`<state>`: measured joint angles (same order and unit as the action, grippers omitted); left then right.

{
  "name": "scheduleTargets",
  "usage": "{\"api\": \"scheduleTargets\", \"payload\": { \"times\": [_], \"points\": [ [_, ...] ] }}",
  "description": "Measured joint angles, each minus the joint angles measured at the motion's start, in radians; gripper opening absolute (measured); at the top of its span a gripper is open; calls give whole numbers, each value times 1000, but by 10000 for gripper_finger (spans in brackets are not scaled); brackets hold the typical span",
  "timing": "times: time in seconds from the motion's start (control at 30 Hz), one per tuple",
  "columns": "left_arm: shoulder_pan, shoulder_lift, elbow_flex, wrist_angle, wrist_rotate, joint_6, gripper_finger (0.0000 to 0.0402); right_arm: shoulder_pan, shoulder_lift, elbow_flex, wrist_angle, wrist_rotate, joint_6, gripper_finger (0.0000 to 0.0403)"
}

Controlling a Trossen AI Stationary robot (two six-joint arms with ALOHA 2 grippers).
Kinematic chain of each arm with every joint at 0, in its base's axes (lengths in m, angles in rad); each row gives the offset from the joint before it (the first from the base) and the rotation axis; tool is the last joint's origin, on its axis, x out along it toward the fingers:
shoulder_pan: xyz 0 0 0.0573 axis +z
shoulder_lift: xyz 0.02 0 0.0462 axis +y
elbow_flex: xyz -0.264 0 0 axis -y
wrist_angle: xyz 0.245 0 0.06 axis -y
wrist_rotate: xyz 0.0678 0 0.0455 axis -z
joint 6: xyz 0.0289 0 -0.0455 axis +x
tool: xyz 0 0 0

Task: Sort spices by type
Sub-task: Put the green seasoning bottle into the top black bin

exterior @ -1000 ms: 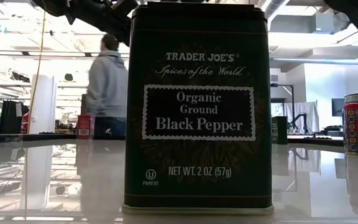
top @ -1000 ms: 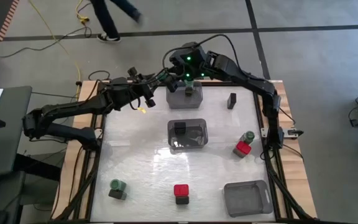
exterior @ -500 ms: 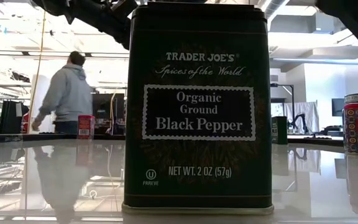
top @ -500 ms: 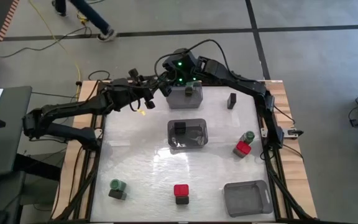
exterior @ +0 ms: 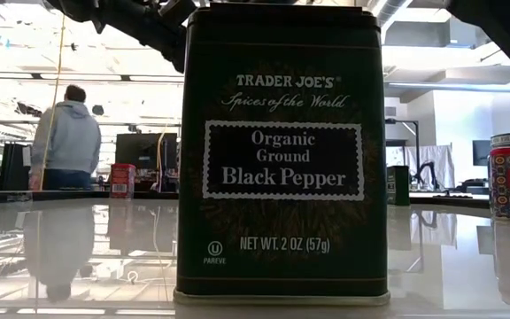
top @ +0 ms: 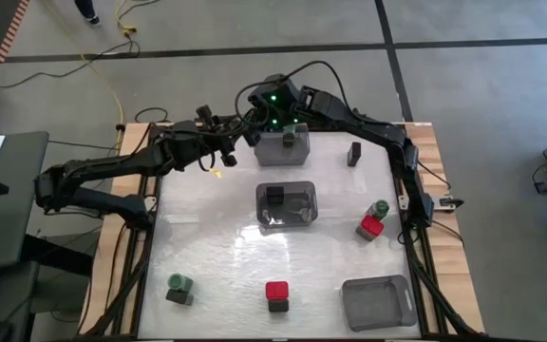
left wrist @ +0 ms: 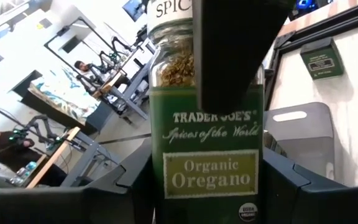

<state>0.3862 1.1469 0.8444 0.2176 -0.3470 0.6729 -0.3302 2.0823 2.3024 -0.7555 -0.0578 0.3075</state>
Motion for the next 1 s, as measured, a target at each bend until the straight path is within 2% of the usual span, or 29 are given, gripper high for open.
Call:
{"api": "scheduleTargets", "payload": {
  "times": [0.17,0.33,0.47,0.7,0.77,0.83,1.0],
  "points": [
    [0,0,0,2,-3,-1,190,-3,0,0,-2,4,6,224],
    [-1,0,0,2,21,-19,259,-12,0,0,-4,-7,-1,222],
    [-2,0,0,2,24,-123,295,-19,0,0,-37,-6,-27,222],
    [27,-9,3,-38,-10,-447,303,-68,-59,-1,-207,-2,-76,222],
    [66,-14,13,-125,54,-529,304,-82,-78,-1,-276,6,-113,222],
    [115,-14,35,-190,169,-611,304,-95,-92,-1,-349,7,-149,222],
    [248,-11,76,-246,545,-707,305,-105,-103,-1,-469,7,-242,222]
  ]
}}
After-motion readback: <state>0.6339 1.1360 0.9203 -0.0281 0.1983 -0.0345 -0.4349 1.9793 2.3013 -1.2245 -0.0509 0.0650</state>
